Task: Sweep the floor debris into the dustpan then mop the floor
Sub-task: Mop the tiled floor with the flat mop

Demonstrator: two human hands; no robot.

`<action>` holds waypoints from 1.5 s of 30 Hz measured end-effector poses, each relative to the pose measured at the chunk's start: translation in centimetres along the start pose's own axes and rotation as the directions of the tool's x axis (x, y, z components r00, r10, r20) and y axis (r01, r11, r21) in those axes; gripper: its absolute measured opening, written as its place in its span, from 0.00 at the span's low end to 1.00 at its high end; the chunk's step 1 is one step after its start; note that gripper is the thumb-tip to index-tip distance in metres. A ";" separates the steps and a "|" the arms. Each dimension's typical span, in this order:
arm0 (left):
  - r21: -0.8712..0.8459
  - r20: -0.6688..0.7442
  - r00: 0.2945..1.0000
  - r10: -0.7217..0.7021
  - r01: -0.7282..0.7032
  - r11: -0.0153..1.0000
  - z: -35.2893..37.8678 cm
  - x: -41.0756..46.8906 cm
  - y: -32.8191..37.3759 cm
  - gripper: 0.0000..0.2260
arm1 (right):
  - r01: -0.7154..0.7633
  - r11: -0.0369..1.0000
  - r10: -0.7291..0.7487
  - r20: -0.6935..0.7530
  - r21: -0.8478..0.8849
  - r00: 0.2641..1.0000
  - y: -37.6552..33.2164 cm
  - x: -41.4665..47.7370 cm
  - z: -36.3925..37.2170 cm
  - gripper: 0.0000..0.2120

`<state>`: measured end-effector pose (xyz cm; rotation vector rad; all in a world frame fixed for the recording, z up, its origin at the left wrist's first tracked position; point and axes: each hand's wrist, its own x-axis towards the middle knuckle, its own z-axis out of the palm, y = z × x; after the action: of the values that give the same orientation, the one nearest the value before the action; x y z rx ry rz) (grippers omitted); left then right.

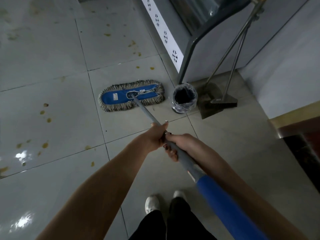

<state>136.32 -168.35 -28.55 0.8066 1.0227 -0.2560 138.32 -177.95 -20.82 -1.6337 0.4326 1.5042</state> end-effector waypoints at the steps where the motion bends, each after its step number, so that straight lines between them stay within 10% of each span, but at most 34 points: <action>1: -0.048 0.003 1.000 0.007 -0.007 0.999 -0.5 0.3 0.8 0.16 | -0.007 1.000 0.007 -0.003 0.000 1.000 -0.9 0.5 0.6 0.18; 27: 0.009 -0.037 0.999 0.028 -0.028 1.000 -5.4 14.8 31.1 0.23 | 0.080 0.988 -0.086 -0.037 -0.131 0.996 -31.9 13.6 8.0 0.16; 45: 0.136 -0.022 1.000 0.001 0.002 0.991 -16.7 26.7 54.0 0.23 | 0.069 0.994 -0.071 0.029 0.082 0.997 -52.9 24.0 21.0 0.11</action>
<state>168.56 -114.78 -29.59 0.9344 1.0346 -0.3211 169.20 -124.46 -23.00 -1.5444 0.4095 1.4405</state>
